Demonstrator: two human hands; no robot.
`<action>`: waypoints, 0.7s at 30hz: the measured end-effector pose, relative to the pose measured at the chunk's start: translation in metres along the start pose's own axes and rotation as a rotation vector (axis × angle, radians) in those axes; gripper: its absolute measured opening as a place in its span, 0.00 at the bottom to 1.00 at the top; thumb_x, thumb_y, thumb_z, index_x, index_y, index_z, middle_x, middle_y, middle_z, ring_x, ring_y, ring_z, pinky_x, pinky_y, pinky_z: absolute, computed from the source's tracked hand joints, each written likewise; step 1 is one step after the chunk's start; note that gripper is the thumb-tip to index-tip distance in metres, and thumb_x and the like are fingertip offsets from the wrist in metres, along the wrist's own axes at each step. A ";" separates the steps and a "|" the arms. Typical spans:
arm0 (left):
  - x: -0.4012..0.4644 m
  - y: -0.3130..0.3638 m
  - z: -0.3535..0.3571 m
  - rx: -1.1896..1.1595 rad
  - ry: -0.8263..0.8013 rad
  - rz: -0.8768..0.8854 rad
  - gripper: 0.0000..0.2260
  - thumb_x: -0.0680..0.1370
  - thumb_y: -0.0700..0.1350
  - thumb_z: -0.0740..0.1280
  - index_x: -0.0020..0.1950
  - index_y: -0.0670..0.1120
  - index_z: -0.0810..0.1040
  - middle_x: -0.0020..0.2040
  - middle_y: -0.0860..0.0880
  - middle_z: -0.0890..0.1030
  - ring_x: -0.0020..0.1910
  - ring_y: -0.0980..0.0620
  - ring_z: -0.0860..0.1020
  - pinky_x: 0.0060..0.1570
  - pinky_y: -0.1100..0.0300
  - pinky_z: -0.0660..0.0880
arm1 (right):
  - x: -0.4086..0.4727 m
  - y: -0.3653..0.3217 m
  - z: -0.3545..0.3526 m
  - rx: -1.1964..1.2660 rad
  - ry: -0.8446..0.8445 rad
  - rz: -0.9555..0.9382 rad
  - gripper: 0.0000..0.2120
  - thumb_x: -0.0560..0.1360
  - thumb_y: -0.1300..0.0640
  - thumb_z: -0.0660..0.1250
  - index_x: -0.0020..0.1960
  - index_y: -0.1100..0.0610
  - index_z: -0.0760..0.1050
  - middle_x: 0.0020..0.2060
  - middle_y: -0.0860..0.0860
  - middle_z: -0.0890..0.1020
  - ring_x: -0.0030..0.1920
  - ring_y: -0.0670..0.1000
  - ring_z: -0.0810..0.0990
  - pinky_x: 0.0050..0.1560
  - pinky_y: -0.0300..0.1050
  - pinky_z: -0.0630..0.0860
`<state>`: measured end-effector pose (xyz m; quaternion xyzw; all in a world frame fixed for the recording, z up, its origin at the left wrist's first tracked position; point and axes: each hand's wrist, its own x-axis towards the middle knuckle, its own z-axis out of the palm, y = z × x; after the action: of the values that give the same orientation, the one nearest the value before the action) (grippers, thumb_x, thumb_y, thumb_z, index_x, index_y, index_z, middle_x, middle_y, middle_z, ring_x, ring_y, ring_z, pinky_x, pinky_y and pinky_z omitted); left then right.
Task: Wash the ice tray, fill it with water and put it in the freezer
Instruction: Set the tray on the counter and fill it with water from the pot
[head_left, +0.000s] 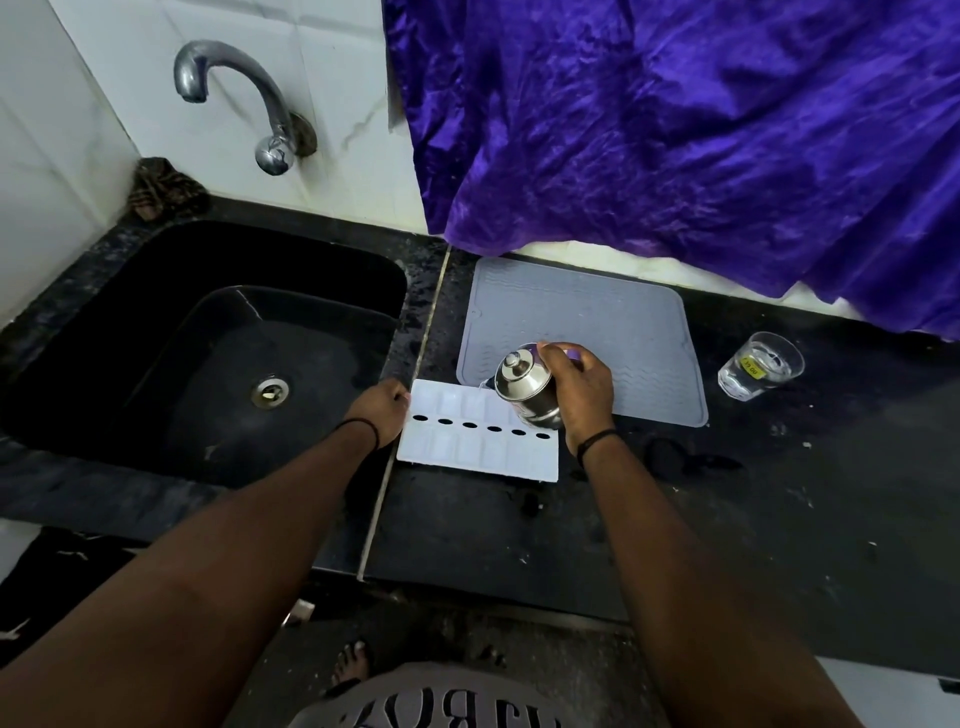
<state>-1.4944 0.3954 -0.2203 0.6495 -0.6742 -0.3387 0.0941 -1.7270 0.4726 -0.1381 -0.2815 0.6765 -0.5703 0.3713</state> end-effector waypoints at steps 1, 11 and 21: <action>0.000 0.000 0.000 0.001 0.001 0.002 0.09 0.80 0.44 0.59 0.51 0.41 0.76 0.53 0.38 0.80 0.52 0.41 0.77 0.47 0.57 0.67 | 0.000 0.001 0.000 -0.004 0.000 0.001 0.06 0.67 0.47 0.74 0.40 0.49 0.83 0.38 0.47 0.86 0.41 0.48 0.84 0.42 0.43 0.79; 0.002 -0.002 0.001 0.006 0.001 0.005 0.09 0.80 0.45 0.59 0.50 0.42 0.76 0.52 0.39 0.80 0.51 0.41 0.77 0.46 0.57 0.67 | 0.000 0.002 0.000 -0.025 -0.001 0.004 0.11 0.64 0.43 0.73 0.40 0.49 0.83 0.39 0.48 0.86 0.44 0.52 0.85 0.46 0.47 0.82; 0.004 -0.004 0.002 0.008 0.002 0.003 0.08 0.79 0.45 0.58 0.50 0.44 0.76 0.53 0.40 0.80 0.51 0.41 0.77 0.47 0.56 0.69 | -0.002 0.001 0.000 -0.035 0.002 -0.004 0.09 0.66 0.45 0.73 0.40 0.50 0.83 0.39 0.48 0.86 0.43 0.51 0.85 0.47 0.47 0.82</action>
<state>-1.4930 0.3927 -0.2252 0.6493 -0.6763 -0.3353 0.0924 -1.7256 0.4747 -0.1389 -0.2887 0.6862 -0.5593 0.3647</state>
